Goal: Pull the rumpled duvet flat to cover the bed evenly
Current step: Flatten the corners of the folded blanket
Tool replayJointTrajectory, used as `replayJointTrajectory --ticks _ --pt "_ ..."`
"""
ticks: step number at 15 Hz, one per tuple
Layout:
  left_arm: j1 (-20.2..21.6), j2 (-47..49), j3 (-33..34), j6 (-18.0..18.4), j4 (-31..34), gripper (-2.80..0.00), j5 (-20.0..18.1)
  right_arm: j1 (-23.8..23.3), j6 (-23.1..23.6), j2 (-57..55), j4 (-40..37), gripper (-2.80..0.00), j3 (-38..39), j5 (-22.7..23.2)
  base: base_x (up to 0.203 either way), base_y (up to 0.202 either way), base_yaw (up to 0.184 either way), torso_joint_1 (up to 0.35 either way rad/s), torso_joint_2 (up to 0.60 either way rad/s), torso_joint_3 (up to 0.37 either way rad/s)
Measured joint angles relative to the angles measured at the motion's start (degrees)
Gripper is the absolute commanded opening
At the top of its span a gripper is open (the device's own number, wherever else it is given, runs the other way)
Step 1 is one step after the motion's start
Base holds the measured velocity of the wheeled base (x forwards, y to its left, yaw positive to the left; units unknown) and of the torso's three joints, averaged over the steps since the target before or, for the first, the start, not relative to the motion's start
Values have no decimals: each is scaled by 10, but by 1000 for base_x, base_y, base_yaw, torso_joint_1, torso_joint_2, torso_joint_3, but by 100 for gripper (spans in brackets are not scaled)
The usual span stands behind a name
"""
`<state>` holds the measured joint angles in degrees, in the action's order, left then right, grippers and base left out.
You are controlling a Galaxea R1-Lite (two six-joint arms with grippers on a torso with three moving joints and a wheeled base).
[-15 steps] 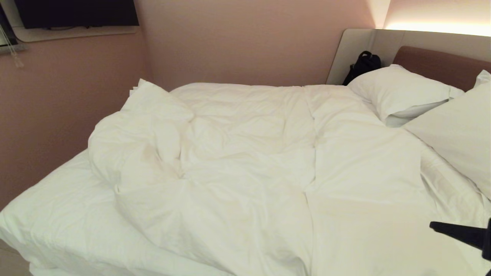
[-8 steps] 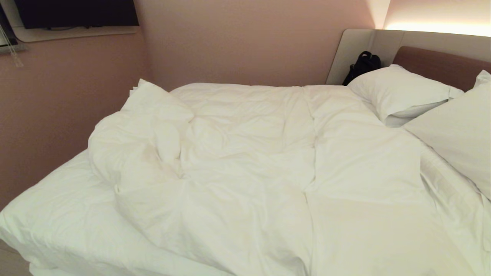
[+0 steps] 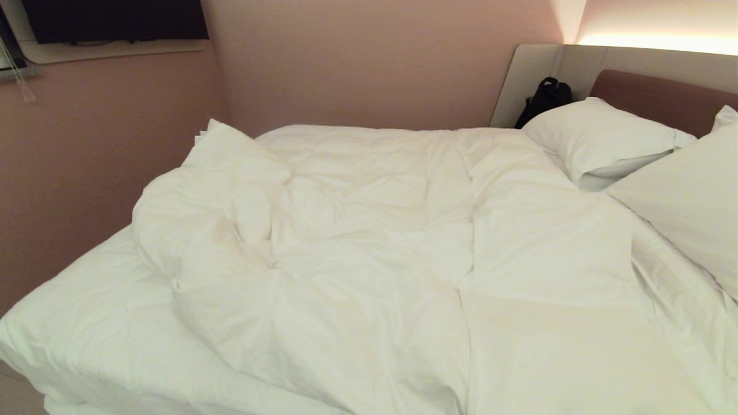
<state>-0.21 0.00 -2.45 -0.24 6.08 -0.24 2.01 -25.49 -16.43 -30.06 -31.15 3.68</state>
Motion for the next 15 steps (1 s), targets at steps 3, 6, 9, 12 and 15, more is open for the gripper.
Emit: replayJointTrajectory --ticks 3,6,9,12,15 --pt "0 0 0 0 0 -280 0 -6 8 47 -32 -280 1 24 0 0 0 0 0 0" --pt "0 0 0 1 0 -280 0 -13 33 105 -39 -280 10 19 0 0 0 0 0 0" --pt "0 0 0 0 0 -280 0 -14 76 145 -21 -280 50 -9 0 0 0 0 0 0" --pt "0 0 0 0 0 -280 0 -14 116 159 18 -280 93 -54 0 0 0 0 0 0" --pt "0 0 0 -1 -1 -280 0 -14 161 162 80 -280 151 -84 0 0 0 0 0 0"
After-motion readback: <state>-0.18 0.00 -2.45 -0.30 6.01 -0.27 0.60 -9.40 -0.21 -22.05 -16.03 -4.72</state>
